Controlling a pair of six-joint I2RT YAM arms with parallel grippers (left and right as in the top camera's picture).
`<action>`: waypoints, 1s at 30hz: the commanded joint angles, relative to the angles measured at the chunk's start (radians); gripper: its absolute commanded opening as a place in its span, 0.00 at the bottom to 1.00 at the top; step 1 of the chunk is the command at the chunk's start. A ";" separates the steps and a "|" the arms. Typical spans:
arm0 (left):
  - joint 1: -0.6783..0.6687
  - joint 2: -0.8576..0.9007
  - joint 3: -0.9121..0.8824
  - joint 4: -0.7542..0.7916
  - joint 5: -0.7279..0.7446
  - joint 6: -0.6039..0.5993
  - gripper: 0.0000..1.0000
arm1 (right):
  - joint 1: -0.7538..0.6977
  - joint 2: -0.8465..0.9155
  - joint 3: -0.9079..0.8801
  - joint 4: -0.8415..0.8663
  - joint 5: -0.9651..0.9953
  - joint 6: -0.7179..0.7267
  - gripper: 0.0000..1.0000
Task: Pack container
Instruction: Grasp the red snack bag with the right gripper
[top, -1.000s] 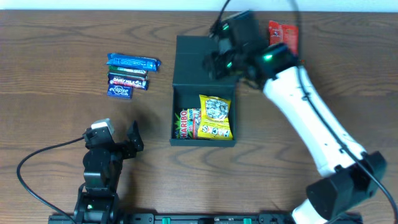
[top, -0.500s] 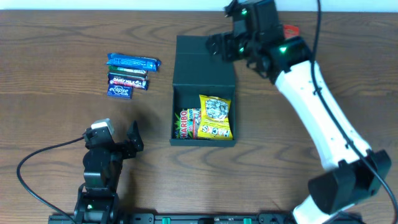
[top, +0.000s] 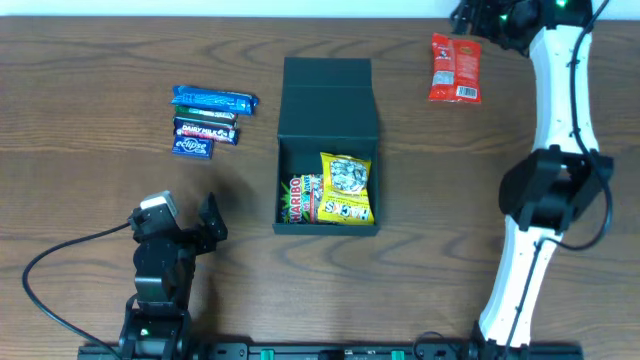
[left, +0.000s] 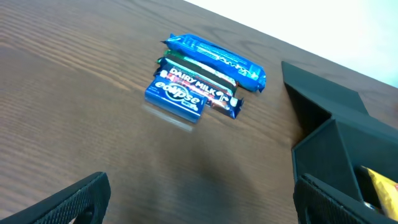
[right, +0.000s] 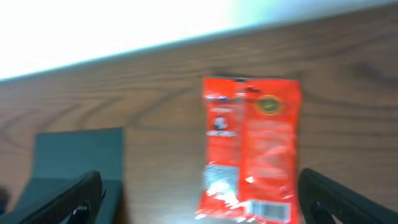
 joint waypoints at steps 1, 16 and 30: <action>0.003 0.001 -0.001 -0.001 -0.027 -0.031 0.95 | -0.034 0.103 0.042 -0.022 -0.013 -0.026 0.99; 0.002 0.001 -0.001 0.000 -0.054 -0.048 0.95 | -0.002 0.219 0.038 -0.047 0.151 -0.053 0.98; 0.003 0.001 -0.001 0.000 -0.055 -0.048 0.95 | 0.030 0.253 0.036 -0.062 0.171 -0.053 0.78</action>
